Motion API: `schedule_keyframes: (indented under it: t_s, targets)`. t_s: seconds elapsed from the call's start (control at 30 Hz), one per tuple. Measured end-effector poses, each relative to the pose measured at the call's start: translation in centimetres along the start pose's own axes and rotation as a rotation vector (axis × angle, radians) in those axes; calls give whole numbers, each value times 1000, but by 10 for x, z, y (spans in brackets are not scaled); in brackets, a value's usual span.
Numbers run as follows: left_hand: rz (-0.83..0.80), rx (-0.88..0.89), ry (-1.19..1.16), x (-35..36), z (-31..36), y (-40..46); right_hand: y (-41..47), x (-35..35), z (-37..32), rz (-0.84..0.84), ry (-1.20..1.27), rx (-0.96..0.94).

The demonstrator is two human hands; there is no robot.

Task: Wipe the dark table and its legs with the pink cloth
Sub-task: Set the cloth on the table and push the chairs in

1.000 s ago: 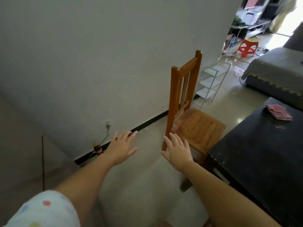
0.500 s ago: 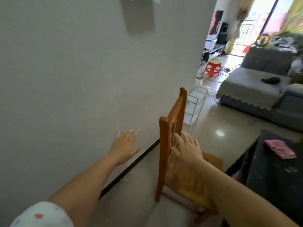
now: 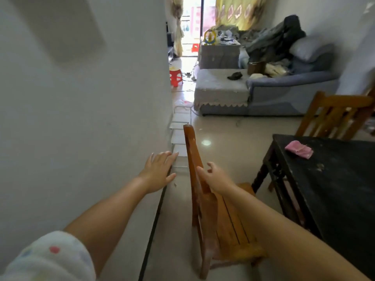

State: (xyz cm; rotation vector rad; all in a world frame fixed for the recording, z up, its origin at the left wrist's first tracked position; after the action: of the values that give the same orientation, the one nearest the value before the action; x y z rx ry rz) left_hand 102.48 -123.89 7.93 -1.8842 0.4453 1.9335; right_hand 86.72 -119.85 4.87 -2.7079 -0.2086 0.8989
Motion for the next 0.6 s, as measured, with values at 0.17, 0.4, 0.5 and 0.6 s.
schedule_keyframes:
  t_s: [0.17, 0.4, 0.5, 0.6]
  targets:
    - [-84, 242, 67, 11, 9, 69, 21, 27, 3, -181, 19, 166]
    - [-90, 520, 212, 29, 49, 127, 34, 29, 20, -241, -62, 266]
    - [-93, 671, 265, 29, 62, 144, 34, 24, 26, -285, -64, 305]
    - [-161, 802, 354, 32, 79, 155, 26, 19, 36, -320, -57, 363]
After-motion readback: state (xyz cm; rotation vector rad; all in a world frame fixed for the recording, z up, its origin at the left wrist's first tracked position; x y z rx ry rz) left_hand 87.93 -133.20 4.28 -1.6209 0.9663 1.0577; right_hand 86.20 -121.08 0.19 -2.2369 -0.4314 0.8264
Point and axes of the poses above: each hand's wrist, its own y-axis towards the middle knuckle, its own x-axis out of the palm, z = x × y, the point moved 10 cm from there along y, towards the middle knuckle, and after that the axes turned 8 degrees about -z, right-handed, at the moved point
